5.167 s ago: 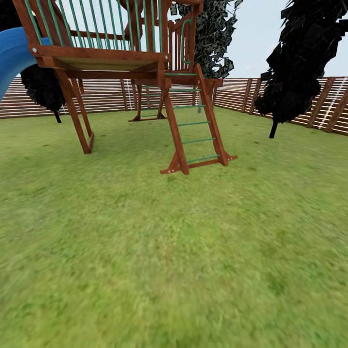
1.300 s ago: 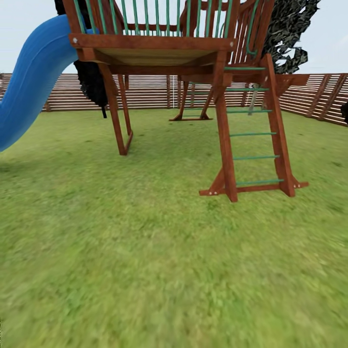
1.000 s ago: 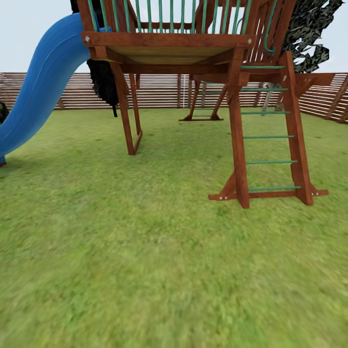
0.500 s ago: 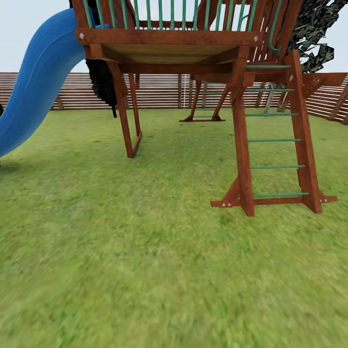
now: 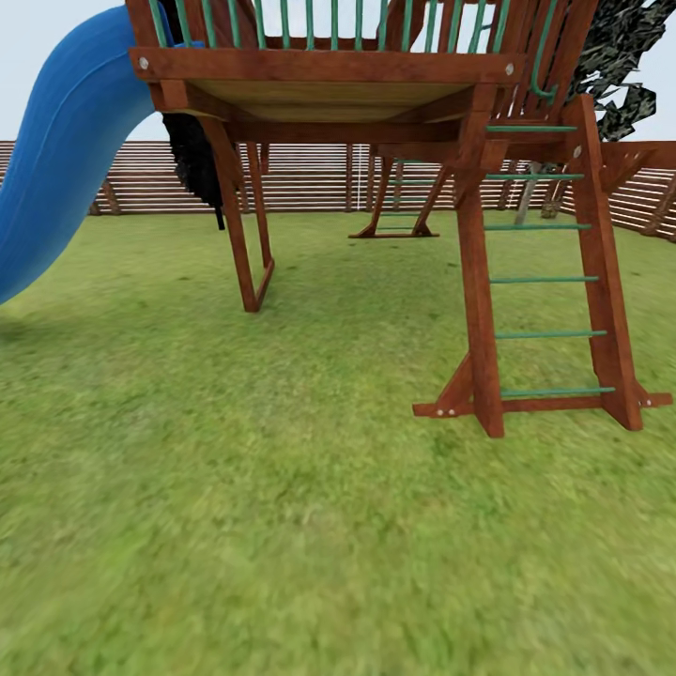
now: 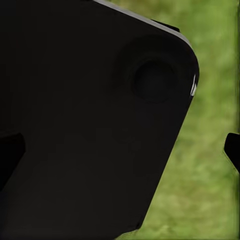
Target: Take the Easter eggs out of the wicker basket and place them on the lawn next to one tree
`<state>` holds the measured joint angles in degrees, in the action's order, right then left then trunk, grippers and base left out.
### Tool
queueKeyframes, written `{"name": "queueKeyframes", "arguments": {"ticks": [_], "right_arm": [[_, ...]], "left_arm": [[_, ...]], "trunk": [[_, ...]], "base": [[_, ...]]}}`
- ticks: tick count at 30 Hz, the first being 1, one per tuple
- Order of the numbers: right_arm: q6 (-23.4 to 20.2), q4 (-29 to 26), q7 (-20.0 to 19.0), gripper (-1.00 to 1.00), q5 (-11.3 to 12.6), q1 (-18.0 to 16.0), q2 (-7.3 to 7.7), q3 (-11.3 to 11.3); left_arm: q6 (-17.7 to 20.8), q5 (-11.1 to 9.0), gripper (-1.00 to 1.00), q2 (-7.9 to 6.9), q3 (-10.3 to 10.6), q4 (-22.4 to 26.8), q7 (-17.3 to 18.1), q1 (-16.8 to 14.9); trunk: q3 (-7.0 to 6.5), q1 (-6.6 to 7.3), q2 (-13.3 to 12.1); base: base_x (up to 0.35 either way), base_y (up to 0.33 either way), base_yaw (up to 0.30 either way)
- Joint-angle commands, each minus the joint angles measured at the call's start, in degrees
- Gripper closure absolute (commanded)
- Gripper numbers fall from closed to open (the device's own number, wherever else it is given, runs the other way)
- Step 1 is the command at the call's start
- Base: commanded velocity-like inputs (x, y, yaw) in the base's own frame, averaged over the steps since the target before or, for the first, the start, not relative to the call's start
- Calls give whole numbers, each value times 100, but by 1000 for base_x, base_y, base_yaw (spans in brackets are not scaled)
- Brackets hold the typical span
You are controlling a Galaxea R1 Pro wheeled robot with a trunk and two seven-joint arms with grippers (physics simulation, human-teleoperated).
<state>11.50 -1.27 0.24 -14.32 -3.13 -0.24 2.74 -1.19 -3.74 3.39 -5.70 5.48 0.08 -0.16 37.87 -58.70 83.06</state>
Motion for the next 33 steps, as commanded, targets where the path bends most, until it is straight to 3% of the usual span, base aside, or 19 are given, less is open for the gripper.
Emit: {"name": "queueKeyframes", "arguments": {"ticks": [1, 33], "right_arm": [[17, 4, 3, -100, 3, -3, 2, 25], [16, 4, 3, -100, 8, -3, 15, 25]], "left_arm": [[-13, -39, -100, 3, -28, -1, 1, -2], [-13, -39, -100, 4, -107, 1, 3, -2]], "trunk": [[4, -3, 2], [4, -3, 2]], "base": [[332, 0, 0], [332, 0, 0]]}}
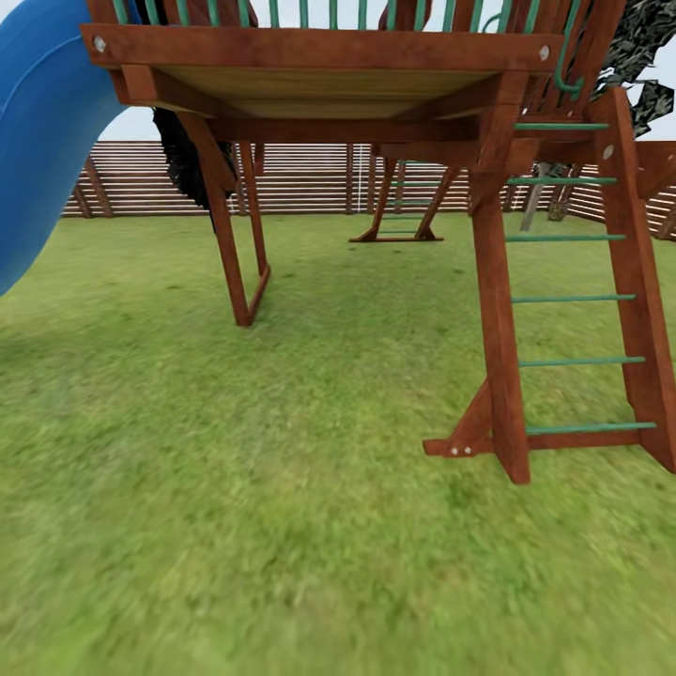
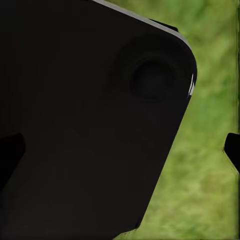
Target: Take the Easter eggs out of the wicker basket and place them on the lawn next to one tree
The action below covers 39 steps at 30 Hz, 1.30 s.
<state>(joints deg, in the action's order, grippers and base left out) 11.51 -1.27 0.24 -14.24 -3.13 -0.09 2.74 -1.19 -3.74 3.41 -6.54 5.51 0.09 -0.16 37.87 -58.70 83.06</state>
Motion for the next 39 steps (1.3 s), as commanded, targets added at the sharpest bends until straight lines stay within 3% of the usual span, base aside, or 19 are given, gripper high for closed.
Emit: {"name": "queueKeyframes", "arguments": {"ticks": [1, 39], "right_arm": [[15, 4, 3, -100, 0, -3, 0, 25], [16, 4, 3, -100, 2, -3, 0, 22]], "left_arm": [[-13, -39, -100, 2, -23, -4, 1, -1], [-13, -39, -100, -2, -14, -1, 6, -1]], "trunk": [[4, -3, 2], [4, -3, 2]], "base": [[332, 0, 0], [332, 0, 0]]}}
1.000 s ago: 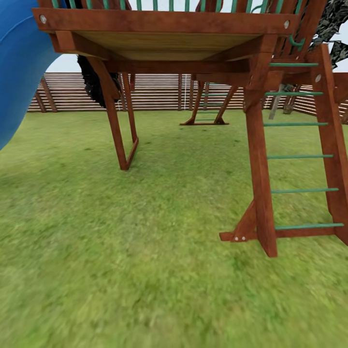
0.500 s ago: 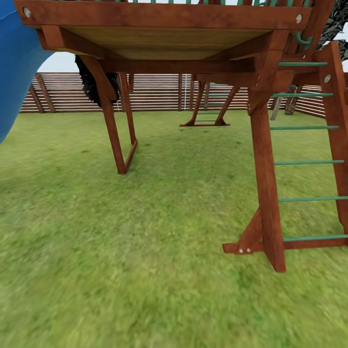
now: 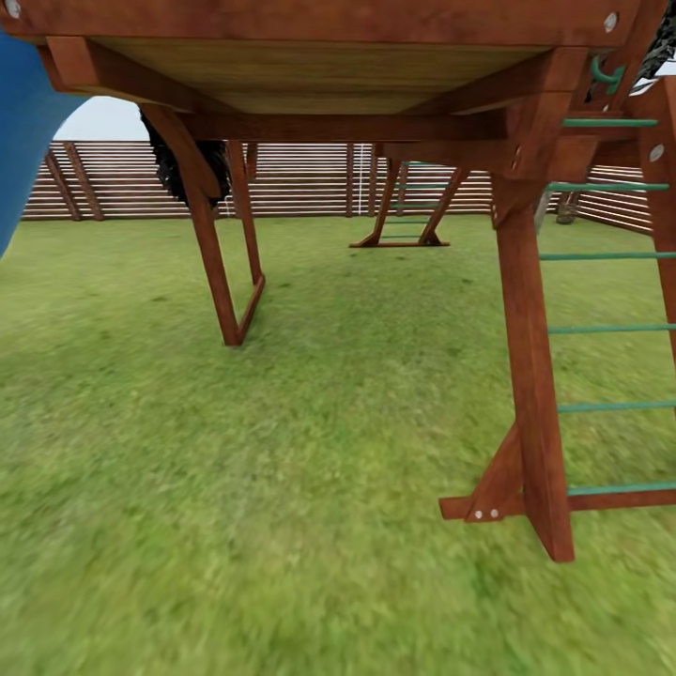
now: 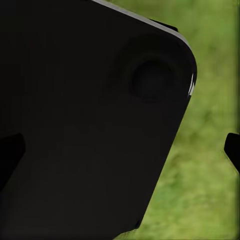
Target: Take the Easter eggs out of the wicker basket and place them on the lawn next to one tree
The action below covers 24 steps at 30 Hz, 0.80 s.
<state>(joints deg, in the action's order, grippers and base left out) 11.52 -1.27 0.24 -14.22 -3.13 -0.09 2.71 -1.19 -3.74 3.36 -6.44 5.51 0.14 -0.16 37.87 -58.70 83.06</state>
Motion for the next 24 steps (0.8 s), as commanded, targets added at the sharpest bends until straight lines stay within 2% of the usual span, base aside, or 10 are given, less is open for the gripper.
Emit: {"name": "queueKeyframes", "arguments": {"ticks": [1, 14, 24], "right_arm": [[16, 3, -4, -100, 11, -3, -8, 10], [16, -36, -46, -100, 15, -3, -71, -8], [23, -55, -46, -100, -33, -3, -42, 8]], "left_arm": [[-13, -39, -100, 2, -24, 0, 1, -2], [-13, -36, -100, -2, -24, -2, 3, -2], [-13, -36, -100, -2, -24, -2, 3, -2]], "trunk": [[4, -3, 2], [4, -3, 2], [4, -3, 2]], "base": [[332, 0, 0], [332, 0, 0], [332, 0, 0]]}}
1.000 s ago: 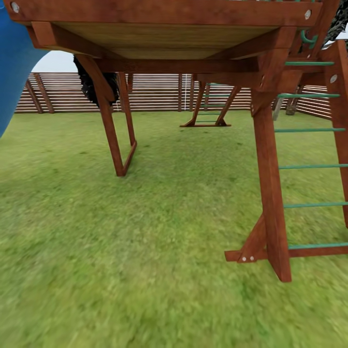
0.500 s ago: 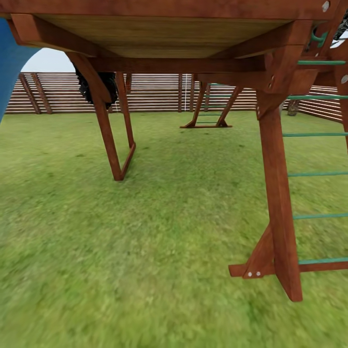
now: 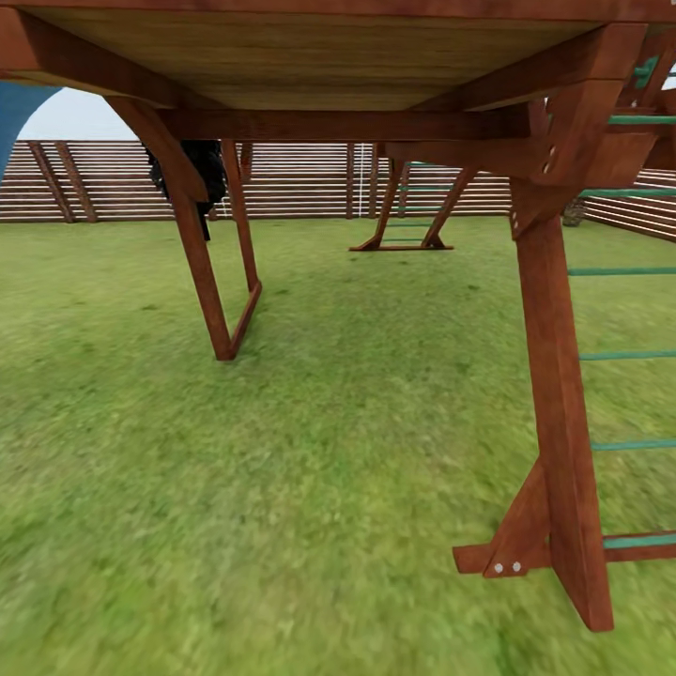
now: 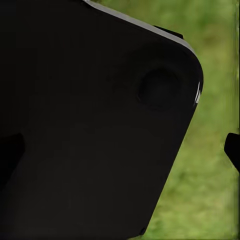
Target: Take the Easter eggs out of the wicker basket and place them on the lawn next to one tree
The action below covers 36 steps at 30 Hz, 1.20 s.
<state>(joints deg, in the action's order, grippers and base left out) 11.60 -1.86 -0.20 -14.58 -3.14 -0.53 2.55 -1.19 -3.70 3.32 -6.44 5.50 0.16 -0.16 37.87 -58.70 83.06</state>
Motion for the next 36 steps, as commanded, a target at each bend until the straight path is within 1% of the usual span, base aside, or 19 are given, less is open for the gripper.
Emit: {"name": "queueKeyframes", "arguments": {"ticks": [1, 7, 12, 13, 14, 15, 16, 19, 24, 29, 31, 32, 33, 35, 36], "right_arm": [[20, 1, 0, -100, 1, -3, 9, 25], [27, -11, 2, -100, -1, -3, 24, 26], [39, -269, -3, -100, 36, -3, 23, 13], [121, -558, -6, -100, 55, -3, 10, 3], [135, -704, -6, -100, 57, -3, 3, 1], [184, -1203, -2, -100, 67, -3, -20, 0], [205, -1308, 0, -100, 68, -3, -22, 0], [338, -1548, 2, -100, 69, -3, -27, 0], [471, -1614, 2, -100, 69, -71, -26, 0], [513, -1623, 1, -100, 64, -172, -32, 4], [534, -1624, -3, -100, 62, -184, -38, 8], [556, -1624, -4, -100, 62, -191, -43, 11], [581, -1624, -5, -100, 61, -193, -47, 10], [617, -1628, -6, -100, 61, -198, -52, 9], [622, -1629, -6, -100, 61, -200, -54, 9]], "left_arm": [[-13, -41, -100, 2, -24, -2, 2, -2], [-13, -42, -100, 2, -24, -2, 2, -2], [-13, -43, -100, 2, -35, 9, -5, -2], [-13, -43, -100, -4, -222, 44, -7, -2], [-14, -41, -100, -30, -382, 75, -5, -2], [-13, -35, -100, -111, -891, 300, 0, -2], [-13, -35, -100, -120, -962, 353, 1, -2], [-6, -39, -100, -135, -1068, 449, 8, -2], [8, -42, -100, -124, -1126, 621, 15, -2], [21, -64, -100, -99, -1194, 716, 28, -3], [24, -150, -100, -103, -1238, 812, 20, -10], [41, -252, -100, -113, -1276, 918, 16, -28], [56, -387, -100, -127, -1303, 1050, 12, -65], [90, -719, -100, -186, -1336, 1324, 4, -221], [101, -811, -100, -205, -1340, 1380, 0, -279]], "trunk": [[4, -3, 2], [4, -3, 2], [4, -3, 2], [4, -3, 2], [4, -3, 2], [4, -3, 2], [4, -3, 2], [4, -3, 2], [4, -3, 2], [94, -113, 202], [130, -157, 282], [148, -179, 323], [166, -201, 363], [202, -245, 443], [220, -267, 483]], "base": [[332, 0, 0], [332, 0, 0], [332, 0, 0], [332, 0, 0], [324, 0, 0], [82, 0, 0], [53, 0, 0], [21, 0, 0], [5, 0, 0], [0, 0, 0], [0, 0, 0], [0, 0, 0], [0, 0, 0], [0, 0, 0], [0, 0, 0]]}}
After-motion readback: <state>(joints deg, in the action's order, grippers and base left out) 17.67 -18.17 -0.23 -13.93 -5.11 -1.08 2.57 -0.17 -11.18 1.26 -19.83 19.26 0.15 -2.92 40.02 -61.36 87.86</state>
